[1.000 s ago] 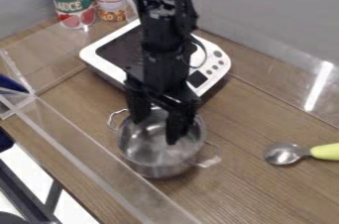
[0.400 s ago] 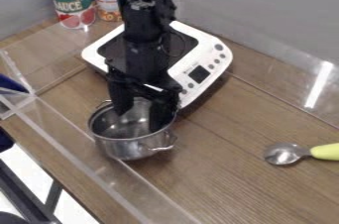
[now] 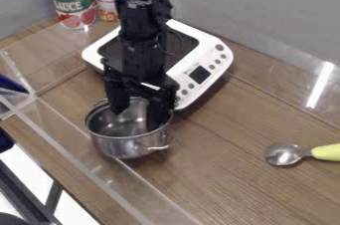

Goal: Put silver pot on the white and black stove top

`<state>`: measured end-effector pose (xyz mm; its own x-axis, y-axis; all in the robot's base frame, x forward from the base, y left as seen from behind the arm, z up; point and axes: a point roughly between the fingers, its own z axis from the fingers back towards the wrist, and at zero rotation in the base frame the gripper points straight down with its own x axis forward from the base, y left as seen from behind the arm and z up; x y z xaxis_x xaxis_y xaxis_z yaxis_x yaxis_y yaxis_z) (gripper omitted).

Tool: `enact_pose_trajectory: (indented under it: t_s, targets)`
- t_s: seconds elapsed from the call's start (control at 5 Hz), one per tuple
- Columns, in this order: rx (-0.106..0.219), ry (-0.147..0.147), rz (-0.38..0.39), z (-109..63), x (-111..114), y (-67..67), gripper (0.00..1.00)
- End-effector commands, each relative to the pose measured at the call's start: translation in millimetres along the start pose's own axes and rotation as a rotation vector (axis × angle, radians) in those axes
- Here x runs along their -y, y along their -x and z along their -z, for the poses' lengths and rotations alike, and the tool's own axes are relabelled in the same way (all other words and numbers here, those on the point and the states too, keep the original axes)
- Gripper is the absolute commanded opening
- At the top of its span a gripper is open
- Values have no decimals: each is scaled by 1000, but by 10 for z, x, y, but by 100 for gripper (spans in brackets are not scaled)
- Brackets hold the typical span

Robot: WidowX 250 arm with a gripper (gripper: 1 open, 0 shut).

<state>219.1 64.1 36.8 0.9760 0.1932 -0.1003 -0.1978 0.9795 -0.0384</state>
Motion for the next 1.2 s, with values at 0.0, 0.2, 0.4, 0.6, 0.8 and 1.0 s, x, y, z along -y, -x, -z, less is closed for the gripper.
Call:
enact_pose_trajectory:
  t_s: [0.0,0.2,0.4,0.6,0.8,1.0]
  targets:
    - [35,0,-45,-78,2,-79,100]
    - [34,4,-80,-80,26,-80,100]
    - [34,8,-120,-87,31,-85,0]
    - [36,10,-157,-122,45,-86,0]
    - [43,14,-179,-184,88,-88,0]
    - [80,39,-192,-442,205,-144,0]
